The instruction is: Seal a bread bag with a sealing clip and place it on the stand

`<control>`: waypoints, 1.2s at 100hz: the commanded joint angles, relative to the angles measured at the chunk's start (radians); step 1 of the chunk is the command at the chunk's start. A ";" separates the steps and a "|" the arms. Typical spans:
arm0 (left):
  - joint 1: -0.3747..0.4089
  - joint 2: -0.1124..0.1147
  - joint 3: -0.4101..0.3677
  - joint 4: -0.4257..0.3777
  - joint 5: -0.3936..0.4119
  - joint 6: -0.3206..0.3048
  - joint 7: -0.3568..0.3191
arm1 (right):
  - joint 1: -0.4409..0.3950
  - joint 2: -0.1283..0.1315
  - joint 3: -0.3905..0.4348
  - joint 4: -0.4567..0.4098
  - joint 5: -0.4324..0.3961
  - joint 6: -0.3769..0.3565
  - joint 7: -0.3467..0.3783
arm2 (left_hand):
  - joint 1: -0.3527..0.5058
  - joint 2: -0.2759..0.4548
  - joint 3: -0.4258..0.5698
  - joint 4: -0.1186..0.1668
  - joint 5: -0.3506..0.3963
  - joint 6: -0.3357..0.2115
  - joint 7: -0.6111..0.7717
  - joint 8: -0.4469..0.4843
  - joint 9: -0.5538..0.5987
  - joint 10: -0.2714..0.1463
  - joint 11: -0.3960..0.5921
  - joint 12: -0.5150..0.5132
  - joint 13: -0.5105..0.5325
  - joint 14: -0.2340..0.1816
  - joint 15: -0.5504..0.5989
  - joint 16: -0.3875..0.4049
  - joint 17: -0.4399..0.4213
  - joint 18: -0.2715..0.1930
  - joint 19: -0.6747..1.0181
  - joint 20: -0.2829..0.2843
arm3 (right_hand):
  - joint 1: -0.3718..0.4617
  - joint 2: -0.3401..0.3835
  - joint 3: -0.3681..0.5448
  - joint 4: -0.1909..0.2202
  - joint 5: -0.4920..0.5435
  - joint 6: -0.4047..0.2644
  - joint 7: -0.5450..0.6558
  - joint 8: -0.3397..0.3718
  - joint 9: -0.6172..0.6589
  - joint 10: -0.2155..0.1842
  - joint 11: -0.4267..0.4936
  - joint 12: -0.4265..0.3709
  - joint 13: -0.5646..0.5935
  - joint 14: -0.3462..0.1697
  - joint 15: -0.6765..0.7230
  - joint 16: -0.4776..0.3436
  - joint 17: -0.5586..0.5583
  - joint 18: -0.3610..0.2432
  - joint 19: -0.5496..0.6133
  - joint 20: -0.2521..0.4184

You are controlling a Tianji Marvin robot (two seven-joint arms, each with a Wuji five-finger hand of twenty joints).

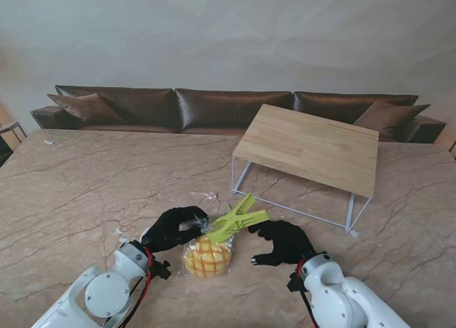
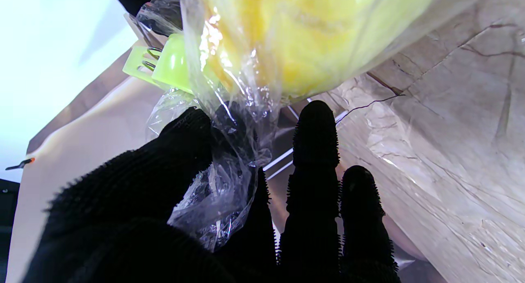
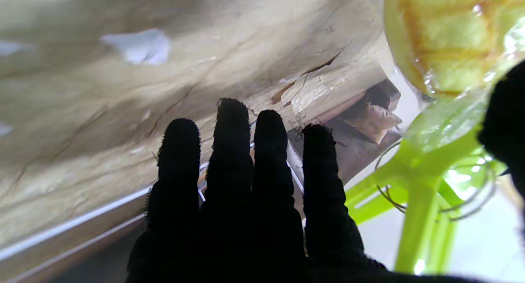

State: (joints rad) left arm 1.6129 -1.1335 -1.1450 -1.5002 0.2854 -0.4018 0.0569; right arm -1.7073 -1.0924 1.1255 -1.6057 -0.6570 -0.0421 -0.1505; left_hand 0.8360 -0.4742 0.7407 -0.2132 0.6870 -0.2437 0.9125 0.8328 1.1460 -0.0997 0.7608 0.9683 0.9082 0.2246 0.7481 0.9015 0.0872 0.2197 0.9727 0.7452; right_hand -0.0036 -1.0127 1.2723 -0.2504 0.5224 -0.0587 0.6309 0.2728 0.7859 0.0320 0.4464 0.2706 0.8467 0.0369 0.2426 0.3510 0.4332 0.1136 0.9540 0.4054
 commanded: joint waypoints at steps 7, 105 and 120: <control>0.011 -0.008 0.002 -0.011 -0.008 -0.006 0.003 | 0.058 -0.038 -0.051 0.060 0.075 -0.027 -0.003 | 0.033 0.054 0.022 0.003 0.038 -0.086 0.083 0.063 0.018 -0.093 0.033 0.009 0.009 -0.009 0.004 0.012 -0.005 0.006 0.020 0.020 | 0.035 -0.040 0.034 -0.008 -0.093 0.019 -0.022 -0.044 -0.113 -0.001 0.006 0.004 -0.082 -0.026 -0.025 -0.026 -0.105 0.019 -0.048 -0.012; 0.016 -0.014 0.006 -0.035 -0.023 0.021 0.019 | 0.273 -0.143 -0.269 0.346 0.399 -0.291 -0.114 | 0.060 0.074 -0.030 -0.003 0.008 -0.080 0.078 0.046 -0.001 -0.095 0.020 0.006 -0.005 -0.012 -0.008 0.008 -0.010 0.001 0.015 0.020 | 0.435 0.130 0.018 -0.130 0.411 -0.400 0.467 -0.060 0.421 -0.127 0.441 0.403 0.229 0.017 0.746 0.561 0.127 0.153 0.538 0.731; 0.018 -0.012 -0.008 -0.038 -0.011 0.032 0.015 | 0.240 -0.121 -0.226 0.275 0.374 -0.267 -0.081 | 0.033 0.081 -0.076 0.026 -0.079 -0.024 0.047 -0.124 -0.054 -0.059 -0.187 -0.005 -0.078 -0.029 -0.106 -0.037 -0.032 0.001 -0.021 0.003 | 0.445 0.213 0.041 -0.102 0.429 -0.381 0.444 0.006 0.475 -0.098 0.396 0.353 0.300 0.024 0.806 0.603 0.241 0.155 0.632 0.776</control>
State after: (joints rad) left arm 1.6214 -1.1430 -1.1475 -1.5321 0.2689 -0.3779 0.0801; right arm -1.4531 -1.2231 0.8881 -1.2838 -0.2891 -0.3128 -0.2442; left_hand 0.8722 -0.4188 0.6546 -0.2109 0.6392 -0.2460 0.9173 0.7696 1.1172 -0.1029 0.6865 0.9676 0.8704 0.2247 0.6951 0.8932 0.0815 0.2228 0.9725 0.7452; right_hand 0.3426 -0.9385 1.2553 -0.4056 0.8890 -0.3294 0.9976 0.2289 1.1811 -0.0472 0.8304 0.6550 1.0790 0.0569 0.9801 0.9196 0.6358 0.2627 1.5289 1.1580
